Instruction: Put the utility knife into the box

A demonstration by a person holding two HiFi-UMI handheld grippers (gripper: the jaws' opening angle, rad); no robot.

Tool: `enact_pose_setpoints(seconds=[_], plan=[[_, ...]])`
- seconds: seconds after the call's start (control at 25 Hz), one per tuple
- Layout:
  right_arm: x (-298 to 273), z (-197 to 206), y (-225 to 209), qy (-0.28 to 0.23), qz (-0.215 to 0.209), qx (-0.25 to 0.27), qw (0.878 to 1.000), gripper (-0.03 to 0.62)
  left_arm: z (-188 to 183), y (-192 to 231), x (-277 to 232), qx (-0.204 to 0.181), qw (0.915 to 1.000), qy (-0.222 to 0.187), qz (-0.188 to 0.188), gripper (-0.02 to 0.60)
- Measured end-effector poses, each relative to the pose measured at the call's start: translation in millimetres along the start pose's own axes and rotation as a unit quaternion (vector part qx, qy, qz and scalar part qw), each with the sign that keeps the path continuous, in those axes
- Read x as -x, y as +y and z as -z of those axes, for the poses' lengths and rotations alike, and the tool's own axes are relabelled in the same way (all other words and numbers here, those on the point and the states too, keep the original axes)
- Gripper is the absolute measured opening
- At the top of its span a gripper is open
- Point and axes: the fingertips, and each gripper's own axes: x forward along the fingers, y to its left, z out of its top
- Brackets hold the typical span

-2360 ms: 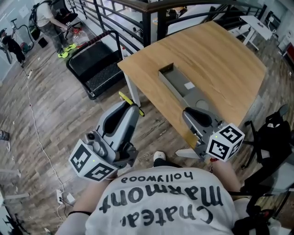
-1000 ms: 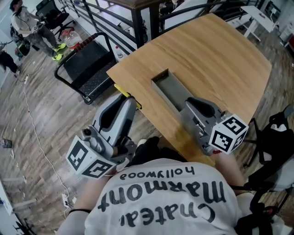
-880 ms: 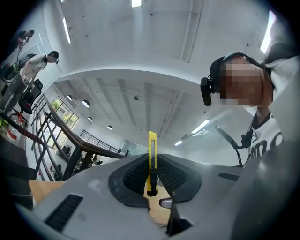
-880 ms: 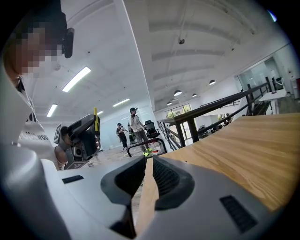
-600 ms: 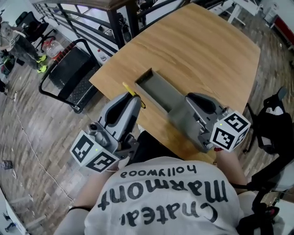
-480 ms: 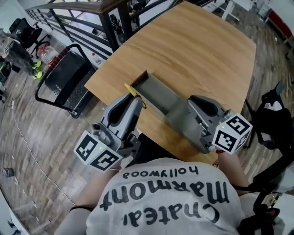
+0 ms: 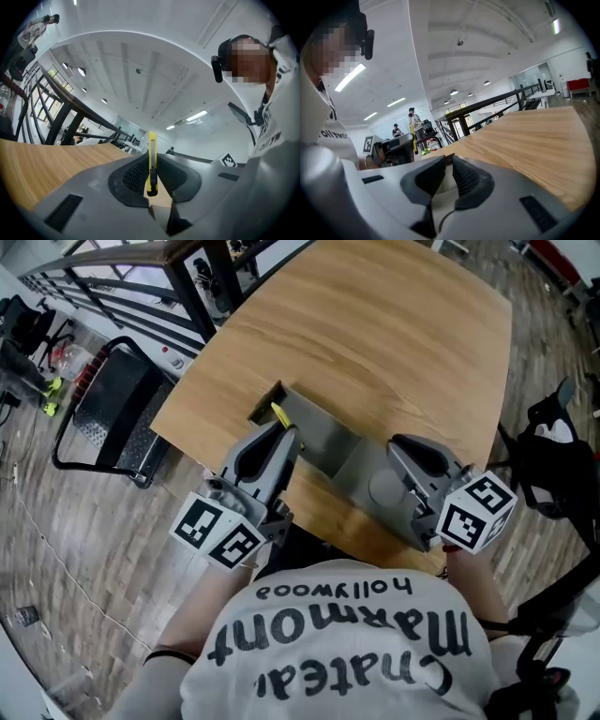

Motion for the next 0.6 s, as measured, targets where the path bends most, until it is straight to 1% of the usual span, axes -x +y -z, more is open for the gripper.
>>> enact_pose_setpoints(seconds=[0.08, 0.16, 0.36, 0.6], plan=[[-5, 1, -6, 0.005, 0.006, -0.004, 1.000, 0.054, 8, 8, -8, -0.022, 0.9997, 0.013, 0.001, 0.051], [-10, 3, -9, 0.009, 0.008, -0.007, 1.000, 0.054, 15, 17, -13, -0.034, 0.9992, 0.023, 0.000, 0.051], [-19, 9, -16, 0.016, 0.012, -0.015, 1.000, 0.054, 34, 42, -21, -0.035, 0.9983, 0.041, -0.021, 0.051], [-24, 13, -17, 0.024, 0.007, -0.018, 1.000, 0.054, 64, 65, -29, -0.043, 0.9934, 0.093, -0.052, 0.051]])
